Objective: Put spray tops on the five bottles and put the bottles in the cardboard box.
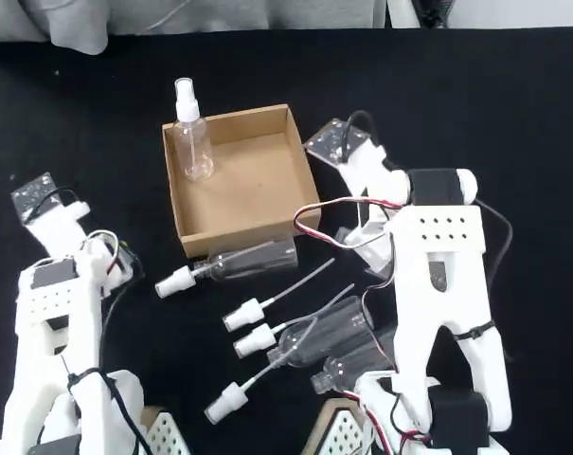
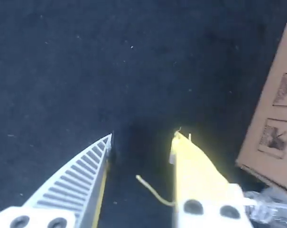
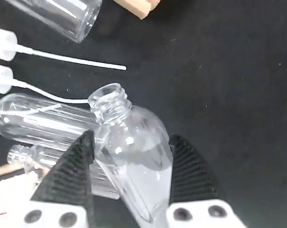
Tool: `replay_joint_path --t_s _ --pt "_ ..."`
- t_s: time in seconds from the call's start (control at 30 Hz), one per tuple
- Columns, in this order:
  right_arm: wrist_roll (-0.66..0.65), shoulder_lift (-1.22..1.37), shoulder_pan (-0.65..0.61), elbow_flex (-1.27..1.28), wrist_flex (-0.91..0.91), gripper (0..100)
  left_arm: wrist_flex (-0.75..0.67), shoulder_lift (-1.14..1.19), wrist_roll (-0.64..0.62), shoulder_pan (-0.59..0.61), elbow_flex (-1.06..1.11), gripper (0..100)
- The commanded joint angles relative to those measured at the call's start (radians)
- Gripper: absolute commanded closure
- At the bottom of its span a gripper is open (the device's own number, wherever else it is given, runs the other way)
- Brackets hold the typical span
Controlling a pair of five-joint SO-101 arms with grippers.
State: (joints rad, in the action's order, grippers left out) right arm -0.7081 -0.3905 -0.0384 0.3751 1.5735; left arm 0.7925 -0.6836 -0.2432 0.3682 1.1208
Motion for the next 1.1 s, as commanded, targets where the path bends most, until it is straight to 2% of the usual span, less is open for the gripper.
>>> replay_joint_path --t_s 0.0,0.13,0.3,0.37,0.5,0.77,1.07 --pt "0.075 -0.053 0.021 -0.059 -0.038 97.7 0.097 -0.038 -0.166 -0.031 -0.136 81" --pt "0.175 -0.053 0.025 -0.051 -0.084 97.7 0.226 -0.038 -0.209 -0.033 -0.211 81" --pt "0.307 -0.053 0.025 -0.019 -0.172 97.7 0.262 -0.038 -0.21 -0.081 -0.228 81" --pt "0.339 -0.053 0.025 0.002 -0.207 97.7 0.261 -0.038 -0.216 -0.087 -0.234 84" --pt "0.397 -0.053 0.025 0.048 -0.265 97.7 0.255 -0.04 -0.262 -0.09 -0.257 97" --pt "0.471 -0.053 0.04 0.108 -0.347 97.7 0.299 -0.04 -0.279 -0.127 -0.259 97" --pt "0.479 -0.045 0.146 0.18 -0.42 97.7 0.354 -0.038 -0.493 -0.272 -0.268 97"
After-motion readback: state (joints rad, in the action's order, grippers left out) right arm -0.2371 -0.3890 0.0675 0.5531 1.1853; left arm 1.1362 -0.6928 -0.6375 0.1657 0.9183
